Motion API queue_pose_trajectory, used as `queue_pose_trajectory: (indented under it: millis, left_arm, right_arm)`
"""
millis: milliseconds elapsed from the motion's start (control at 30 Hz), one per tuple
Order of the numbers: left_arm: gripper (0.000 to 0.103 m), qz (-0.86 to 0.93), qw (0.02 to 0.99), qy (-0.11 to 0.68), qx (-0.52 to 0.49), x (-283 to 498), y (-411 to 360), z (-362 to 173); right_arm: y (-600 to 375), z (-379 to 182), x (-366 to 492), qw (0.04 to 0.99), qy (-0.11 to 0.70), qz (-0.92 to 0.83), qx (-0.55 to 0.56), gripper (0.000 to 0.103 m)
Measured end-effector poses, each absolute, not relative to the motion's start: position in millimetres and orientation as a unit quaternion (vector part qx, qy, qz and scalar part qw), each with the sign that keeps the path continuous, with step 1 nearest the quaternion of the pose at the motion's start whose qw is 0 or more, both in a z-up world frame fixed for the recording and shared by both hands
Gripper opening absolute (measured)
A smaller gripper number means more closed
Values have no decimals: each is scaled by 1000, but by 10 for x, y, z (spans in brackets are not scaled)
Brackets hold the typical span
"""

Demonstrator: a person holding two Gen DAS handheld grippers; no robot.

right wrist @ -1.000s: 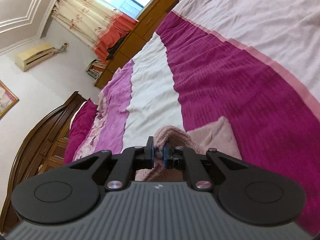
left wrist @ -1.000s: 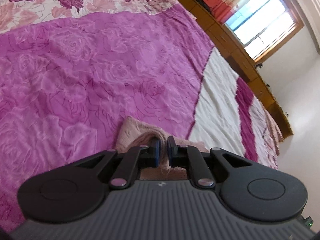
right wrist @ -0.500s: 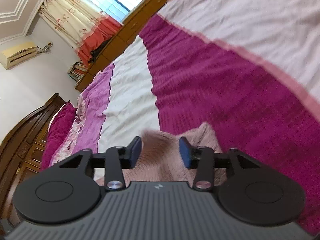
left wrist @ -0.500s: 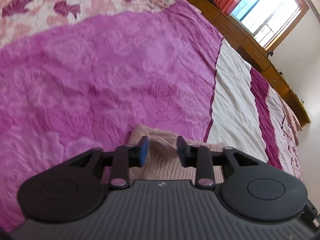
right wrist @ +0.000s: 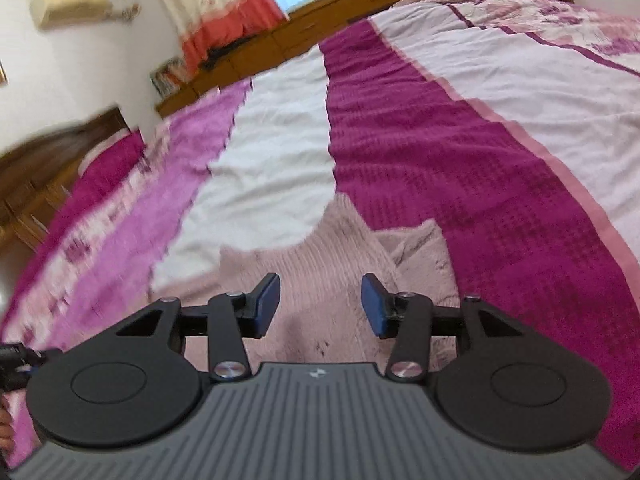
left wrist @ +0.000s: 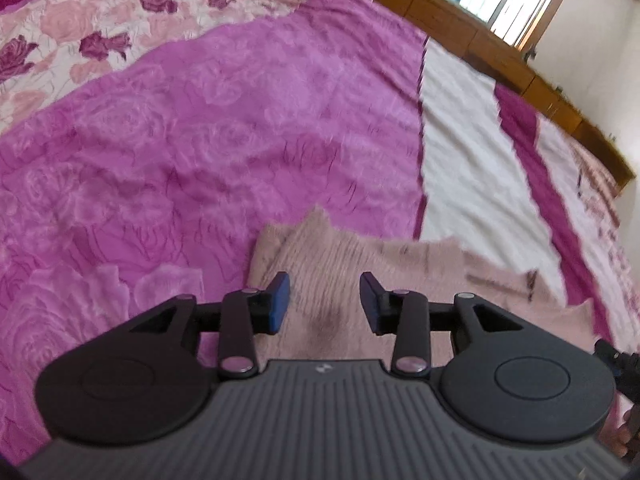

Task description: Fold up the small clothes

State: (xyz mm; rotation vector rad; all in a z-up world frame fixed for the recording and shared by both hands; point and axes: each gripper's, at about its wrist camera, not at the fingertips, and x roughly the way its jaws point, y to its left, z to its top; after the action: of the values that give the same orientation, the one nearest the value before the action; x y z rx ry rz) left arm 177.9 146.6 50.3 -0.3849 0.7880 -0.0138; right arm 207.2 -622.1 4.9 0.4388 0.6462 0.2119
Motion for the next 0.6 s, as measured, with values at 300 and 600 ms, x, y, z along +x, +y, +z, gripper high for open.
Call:
queue_pose_trajectory:
  millis: [300, 600]
  left_arm:
    - [40, -10, 905, 396, -155, 1825, 1407, 367]
    - [40, -12, 903, 405, -141, 1619, 1353, 492]
  right_arm:
    - [-6113, -116, 2113, 924, 322, 91, 188, 53]
    - [-6222, 115, 1877, 922, 311, 86, 215, 58]
